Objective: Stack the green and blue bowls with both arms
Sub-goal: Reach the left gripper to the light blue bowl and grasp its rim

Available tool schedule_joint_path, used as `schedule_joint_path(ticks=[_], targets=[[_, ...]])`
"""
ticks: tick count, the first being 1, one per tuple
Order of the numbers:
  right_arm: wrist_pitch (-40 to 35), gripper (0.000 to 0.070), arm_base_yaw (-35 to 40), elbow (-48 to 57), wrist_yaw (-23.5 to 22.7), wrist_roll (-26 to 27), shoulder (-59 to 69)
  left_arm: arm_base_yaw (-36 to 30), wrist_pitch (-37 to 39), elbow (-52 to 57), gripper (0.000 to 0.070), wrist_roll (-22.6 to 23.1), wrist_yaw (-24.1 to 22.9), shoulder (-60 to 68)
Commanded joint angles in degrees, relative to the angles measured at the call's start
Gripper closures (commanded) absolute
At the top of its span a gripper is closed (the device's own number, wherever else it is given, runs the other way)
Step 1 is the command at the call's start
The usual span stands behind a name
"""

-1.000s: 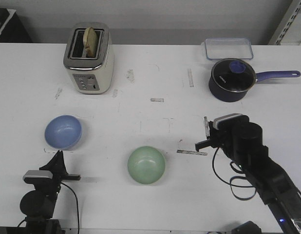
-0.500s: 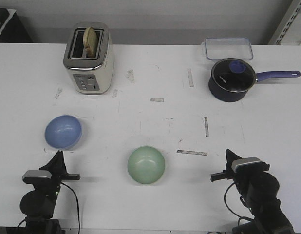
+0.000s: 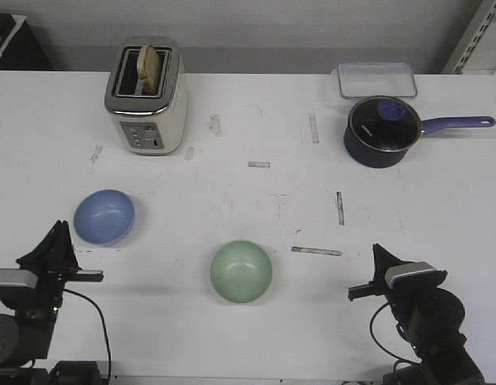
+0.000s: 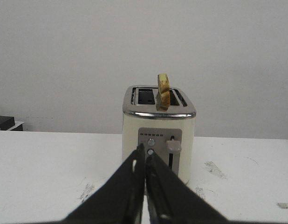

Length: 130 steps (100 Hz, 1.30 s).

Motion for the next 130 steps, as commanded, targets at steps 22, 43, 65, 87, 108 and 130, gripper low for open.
schedule_joint_path(ticks=[22,43,65,87,108,130], targets=[[0.7,0.0700,0.1,0.2,0.0,-0.5,0.3,0.0,-14.2,28.3,0.0355,-0.4,0.1,23.0],[0.7,0.0700,0.1,0.2,0.0,-0.5,0.3,0.2,-26.6,40.3,0.0199,-0.9,0.1,36.1],[0.7,0.0700,0.1,0.2,-0.1,-0.5,0.3,6.0,-34.5,41.2,0.0198,-2.7,1.0,44.9],[0.7,0.0700,0.1,0.2,-0.1,-1.6,0.3,16.4,-43.7,41.2,0.0199,-2.8,12.7,56.3],[0.7,0.0700,0.1,0.2,-0.1,-1.6,0.3,20.9,-46.2,41.2,0.0213,-1.3,12.6,66.2],[0.7,0.0700,0.1,0.2,-0.1,-1.6,0.3,21.2,-46.8,41.2,0.0216,-1.6,12.6,74.0]])
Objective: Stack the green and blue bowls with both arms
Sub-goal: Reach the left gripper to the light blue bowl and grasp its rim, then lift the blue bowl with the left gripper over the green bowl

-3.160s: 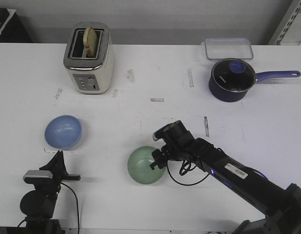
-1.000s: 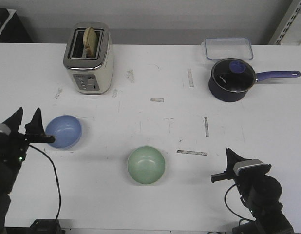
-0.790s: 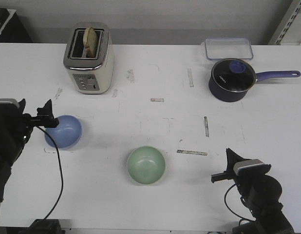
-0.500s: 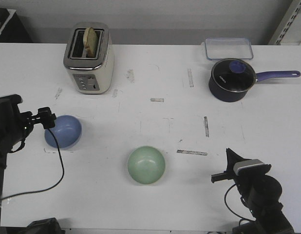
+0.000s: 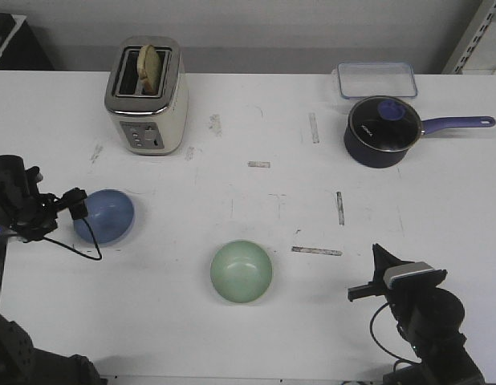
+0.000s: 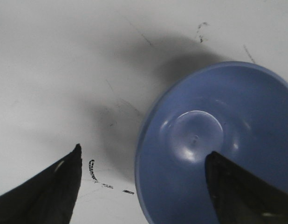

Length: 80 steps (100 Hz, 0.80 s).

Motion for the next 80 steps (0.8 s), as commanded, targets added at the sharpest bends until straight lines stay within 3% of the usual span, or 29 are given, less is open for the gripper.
schedule_joint_path(ticks=[1,14,22,44,52,80], targets=[[0.7,0.0700,0.1,0.2,-0.1,-0.3,0.3,0.2,-0.5,1.0,0.0216,0.8,0.3,2.3],[0.7,0.0700,0.1,0.2,-0.1,-0.3,0.3,0.1,0.1,1.0,0.0226,0.8,0.3,5.5],[0.7,0.0700,0.1,0.2,-0.1,-0.3,0.3,0.1,0.6,1.0,0.0287,0.8,0.3,6.9],[0.7,0.0700,0.1,0.2,-0.1,-0.3,0.3,0.1,0.8,1.0,0.0566,0.8,0.3,8.7],[0.7,0.0700,0.1,0.2,-0.1,-0.3,0.3,0.1,0.7,1.0,0.0700,0.8,0.3,8.7],[0.7,0.0700,0.1,0.2,-0.1,-0.3,0.3,0.1,0.3,1.7,0.0700,0.8,1.4,7.8]])
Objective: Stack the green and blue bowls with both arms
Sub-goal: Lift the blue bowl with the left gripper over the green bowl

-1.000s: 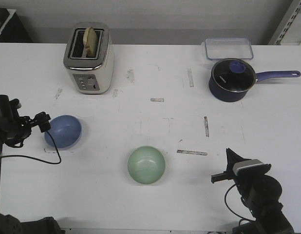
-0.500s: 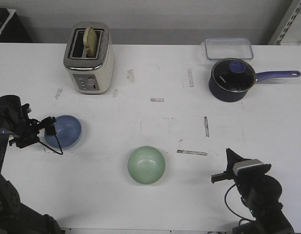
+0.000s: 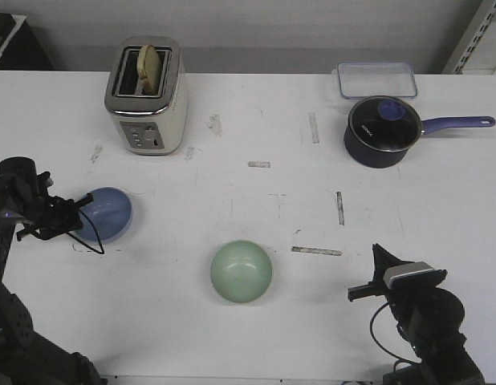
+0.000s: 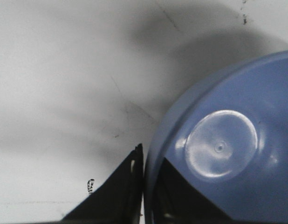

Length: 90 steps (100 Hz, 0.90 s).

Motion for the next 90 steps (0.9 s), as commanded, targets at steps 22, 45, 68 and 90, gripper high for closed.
schedule_joint_path(ticks=[22,45,68,90], targets=[[0.7,0.0700,0.1,0.2,-0.1,-0.3,0.3,-0.8,-1.4,6.0,0.0700,-1.2,4.5,-5.1],[0.7,0.0700,0.1,0.2,0.0,-0.3,0.3,-8.1,-0.2,9.1,0.0700,-7.8,5.7,-14.7],[0.7,0.0700,0.1,0.2,-0.1,-0.3,0.3,-26.7,-0.5,9.1,0.0700,-8.2,5.7,-20.8],[0.7,0.0700,0.1,0.2,-0.1,-0.3,0.3,-43.3,-4.7,9.1,0.0700,-6.7,5.5,-18.6]])
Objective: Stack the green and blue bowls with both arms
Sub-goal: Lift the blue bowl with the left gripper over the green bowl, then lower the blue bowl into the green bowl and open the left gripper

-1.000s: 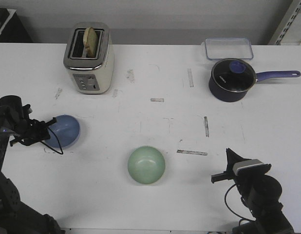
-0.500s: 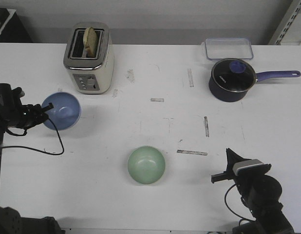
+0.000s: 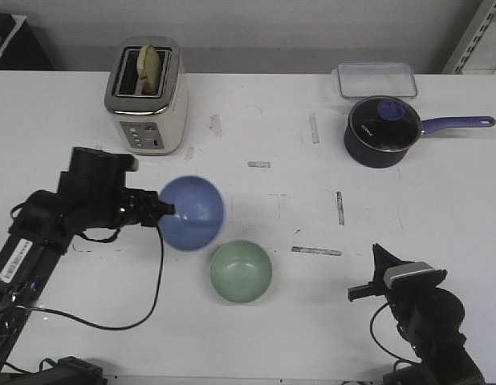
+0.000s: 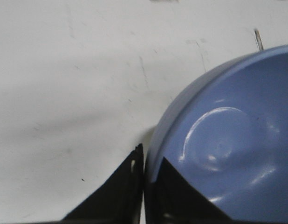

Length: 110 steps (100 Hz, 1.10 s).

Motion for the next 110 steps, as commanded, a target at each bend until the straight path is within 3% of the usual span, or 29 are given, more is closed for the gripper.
schedule_joint_path(ticks=[1,24,84,92,104,110], targets=[[0.7,0.0700,0.1,0.2,-0.1,-0.3,0.3,-3.6,-0.8,0.8,0.0700,1.3,0.1,2.1],[0.7,0.0700,0.1,0.2,-0.1,-0.2,0.3,-11.0,-1.6,0.8,0.0700,2.9,-0.2,8.7],[0.7,0.0700,0.1,0.2,-0.1,-0.3,0.3,-17.0,-1.5,0.8,0.0685,4.4,-0.2,20.0],[0.7,0.0700,0.1,0.2,-0.1,-0.3,0.3,-17.0,-1.6,0.8,0.0542,4.3,-0.2,20.0],[0.7,0.0700,0.1,0.2,-0.1,-0.3,0.3,-17.0,-1.6,0.8,0.0191,3.0,-0.2,20.0],[0.7,0.0700,0.1,0.2,-0.1,-0.3,0.3,-17.0,-1.6,0.8,0.0062,2.8,-0.2,19.9]])
